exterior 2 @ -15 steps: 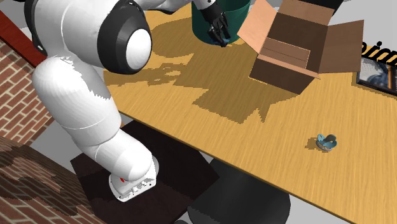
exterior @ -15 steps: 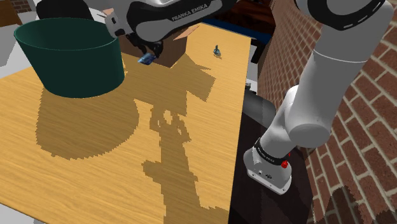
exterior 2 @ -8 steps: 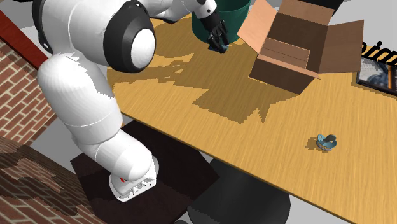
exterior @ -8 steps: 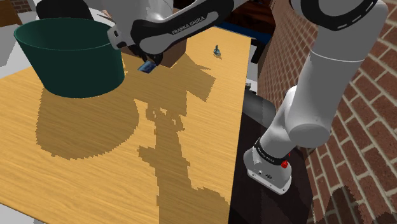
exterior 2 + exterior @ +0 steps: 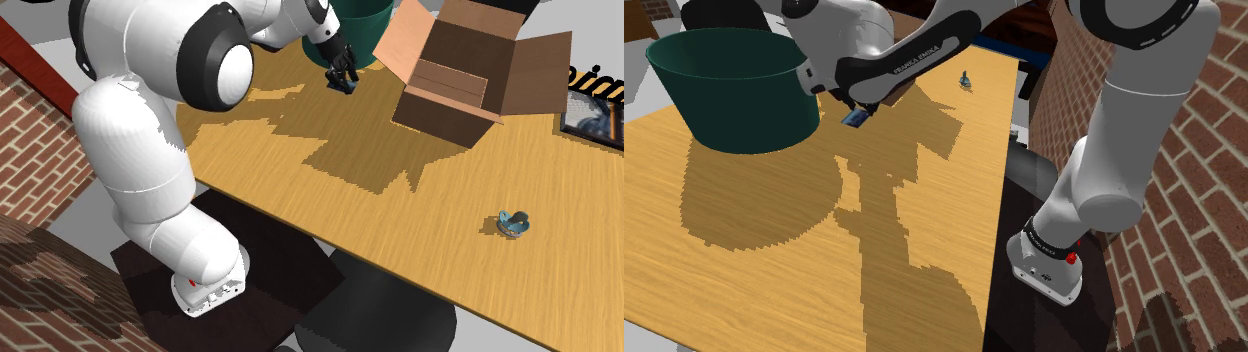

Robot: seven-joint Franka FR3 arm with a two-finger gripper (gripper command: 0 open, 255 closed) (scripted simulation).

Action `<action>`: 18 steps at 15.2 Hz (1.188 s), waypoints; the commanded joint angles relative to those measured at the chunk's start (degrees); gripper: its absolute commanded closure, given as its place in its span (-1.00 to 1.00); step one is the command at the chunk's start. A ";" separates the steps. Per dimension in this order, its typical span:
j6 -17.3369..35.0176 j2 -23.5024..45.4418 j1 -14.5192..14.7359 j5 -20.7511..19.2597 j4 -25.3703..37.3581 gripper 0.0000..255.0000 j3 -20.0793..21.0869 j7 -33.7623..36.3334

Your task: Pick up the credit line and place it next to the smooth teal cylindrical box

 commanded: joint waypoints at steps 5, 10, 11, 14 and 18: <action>2.74 2.07 0.06 -1.44 -1.38 1.00 -0.33 2.43; 2.74 2.07 0.06 -1.44 -1.38 1.00 -0.33 2.43; 2.74 2.07 0.06 -1.44 -1.38 1.00 -0.33 2.43; 2.74 2.06 0.06 -1.44 -1.38 -1.00 -0.33 2.42; 2.74 2.06 0.06 -1.44 -1.38 -1.00 -0.33 2.42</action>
